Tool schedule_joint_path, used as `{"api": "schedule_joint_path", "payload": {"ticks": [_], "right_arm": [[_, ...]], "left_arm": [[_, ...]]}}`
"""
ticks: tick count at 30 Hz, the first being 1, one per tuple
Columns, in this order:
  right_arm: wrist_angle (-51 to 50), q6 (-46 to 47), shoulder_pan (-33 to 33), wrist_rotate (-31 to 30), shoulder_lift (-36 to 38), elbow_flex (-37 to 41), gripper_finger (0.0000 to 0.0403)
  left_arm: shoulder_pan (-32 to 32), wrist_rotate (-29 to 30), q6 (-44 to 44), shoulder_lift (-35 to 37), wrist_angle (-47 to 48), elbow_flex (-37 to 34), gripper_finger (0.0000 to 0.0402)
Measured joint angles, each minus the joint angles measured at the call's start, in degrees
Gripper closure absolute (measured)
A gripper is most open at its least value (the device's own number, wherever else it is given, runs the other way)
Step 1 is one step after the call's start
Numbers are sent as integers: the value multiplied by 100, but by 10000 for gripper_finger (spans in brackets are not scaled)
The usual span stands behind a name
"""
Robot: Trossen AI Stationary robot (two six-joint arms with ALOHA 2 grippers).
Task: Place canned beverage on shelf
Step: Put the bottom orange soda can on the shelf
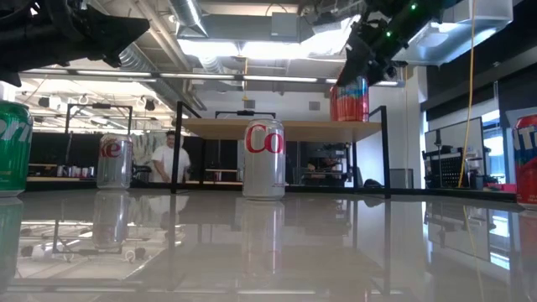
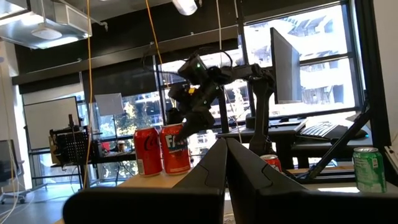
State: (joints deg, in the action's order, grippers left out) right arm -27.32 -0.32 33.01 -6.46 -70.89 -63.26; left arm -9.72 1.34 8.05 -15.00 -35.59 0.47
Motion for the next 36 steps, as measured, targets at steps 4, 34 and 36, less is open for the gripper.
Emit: {"api": "schedule_joint_path", "payload": {"ticks": [4,34,36], "right_arm": [[-210,1,-4,120,2,-250,25],[227,286,-636,316,-31,-42,123],[471,288,-759,321,-31,-63,123]], "left_arm": [[0,0,0,0,0,0,398],[-2,-105,2,0,-92,0,398],[-1,-105,2,1,-92,0,398]]}}
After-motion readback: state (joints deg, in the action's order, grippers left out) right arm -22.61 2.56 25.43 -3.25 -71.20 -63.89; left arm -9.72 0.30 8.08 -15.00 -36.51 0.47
